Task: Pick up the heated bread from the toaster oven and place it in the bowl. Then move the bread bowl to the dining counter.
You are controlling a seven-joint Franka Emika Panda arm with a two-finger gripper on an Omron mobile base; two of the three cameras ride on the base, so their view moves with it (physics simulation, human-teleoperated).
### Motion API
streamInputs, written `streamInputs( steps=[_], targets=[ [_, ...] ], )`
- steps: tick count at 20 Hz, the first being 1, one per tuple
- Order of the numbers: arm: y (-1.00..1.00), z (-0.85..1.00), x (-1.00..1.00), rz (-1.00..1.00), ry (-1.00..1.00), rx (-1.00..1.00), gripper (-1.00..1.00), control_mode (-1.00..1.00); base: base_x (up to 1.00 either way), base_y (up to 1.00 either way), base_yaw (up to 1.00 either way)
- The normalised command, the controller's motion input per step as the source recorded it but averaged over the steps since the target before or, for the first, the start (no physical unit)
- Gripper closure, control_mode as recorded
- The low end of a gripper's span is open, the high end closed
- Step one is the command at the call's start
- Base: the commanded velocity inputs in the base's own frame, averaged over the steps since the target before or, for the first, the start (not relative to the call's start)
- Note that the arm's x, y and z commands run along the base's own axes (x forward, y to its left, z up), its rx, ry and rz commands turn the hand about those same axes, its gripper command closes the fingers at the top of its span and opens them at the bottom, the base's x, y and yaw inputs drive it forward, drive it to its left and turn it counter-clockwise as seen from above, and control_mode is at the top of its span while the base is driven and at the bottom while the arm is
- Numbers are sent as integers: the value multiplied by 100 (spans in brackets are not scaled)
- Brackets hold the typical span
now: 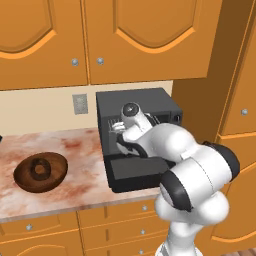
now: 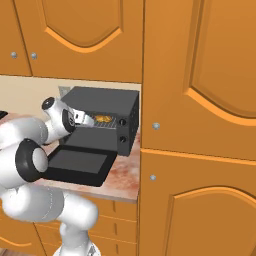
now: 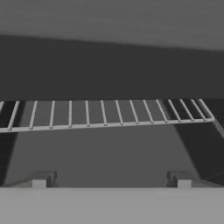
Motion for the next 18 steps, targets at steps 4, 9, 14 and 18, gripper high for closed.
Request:
streamInputs(
  steps=[4,9,14,18],
  targets=[
    [0,-14,-4,0,-47,7,-100,-100,0,0,0],
    [0,0,31,0,-12,1,-100,-100,0,0,0],
    [0,0,22,0,0,0,-100,-100,0,0,0],
    [0,4,15,0,-1,0,-100,-100,0,0,0]
  ],
)
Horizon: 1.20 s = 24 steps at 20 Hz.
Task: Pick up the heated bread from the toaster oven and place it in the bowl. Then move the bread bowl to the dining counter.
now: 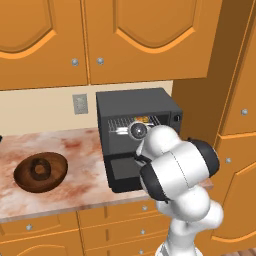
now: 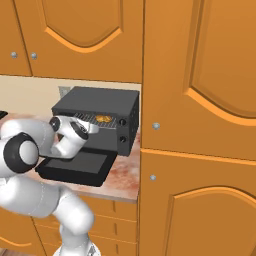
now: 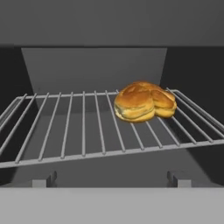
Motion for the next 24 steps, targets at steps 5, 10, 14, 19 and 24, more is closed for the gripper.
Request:
streamInputs(
  steps=[5,10,14,19,24],
  targets=[
    [0,23,2,0,-2,0,-100,-100,0,0,0],
    [0,28,7,0,-1,0,-100,-100,0,0,0],
    [0,51,2,0,-2,0,-100,-100,0,0,0],
    [0,30,3,0,0,0,-100,-100,0,0,0],
    [0,13,23,0,2,0,-100,-100,0,0,0]
  ],
)
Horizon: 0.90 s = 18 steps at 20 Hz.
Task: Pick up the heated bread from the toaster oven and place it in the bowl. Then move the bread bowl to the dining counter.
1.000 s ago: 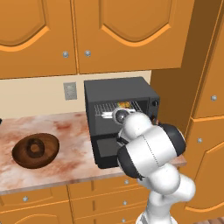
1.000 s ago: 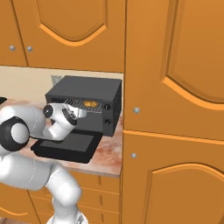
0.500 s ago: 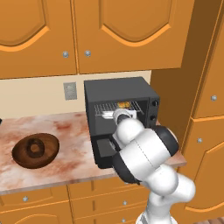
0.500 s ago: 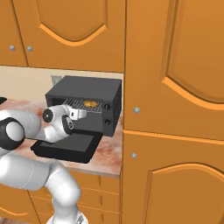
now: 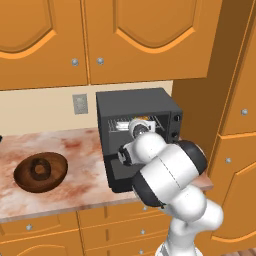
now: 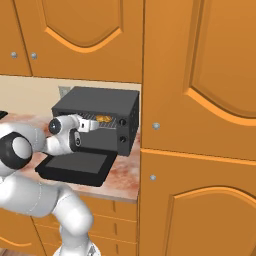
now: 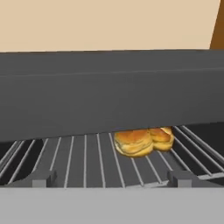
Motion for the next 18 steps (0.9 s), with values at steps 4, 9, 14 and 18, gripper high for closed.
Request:
streamInputs(
  steps=[4,9,14,18],
  targets=[
    [0,-4,32,0,12,-1,-100,-100,0,0,0],
    [0,-27,26,0,10,-7,-100,-100,0,0,0],
    [0,-43,42,0,12,-11,-100,-100,0,0,0],
    [5,-27,45,0,35,-11,-100,-100,0,0,0]
  ],
)
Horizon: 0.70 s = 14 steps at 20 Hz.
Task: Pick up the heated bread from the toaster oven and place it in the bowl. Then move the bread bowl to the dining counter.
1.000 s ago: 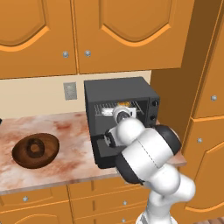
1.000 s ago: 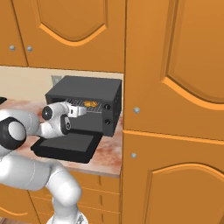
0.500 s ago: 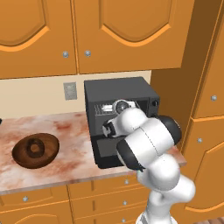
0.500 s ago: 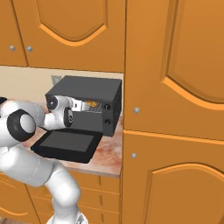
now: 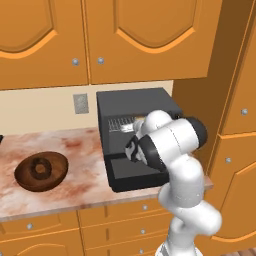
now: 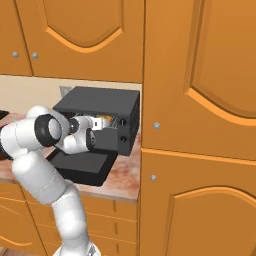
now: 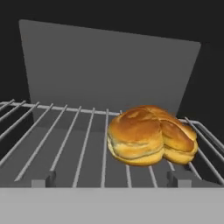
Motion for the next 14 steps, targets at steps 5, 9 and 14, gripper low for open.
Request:
streamInputs(
  steps=[5,9,14],
  targets=[
    [2,-15,-2,-4,44,-13,-100,-100,0,0,0],
    [0,0,-55,-9,66,-6,-100,-100,0,0,0],
    [-4,6,-96,-11,90,0,-100,-100,0,0,0]
  ],
)
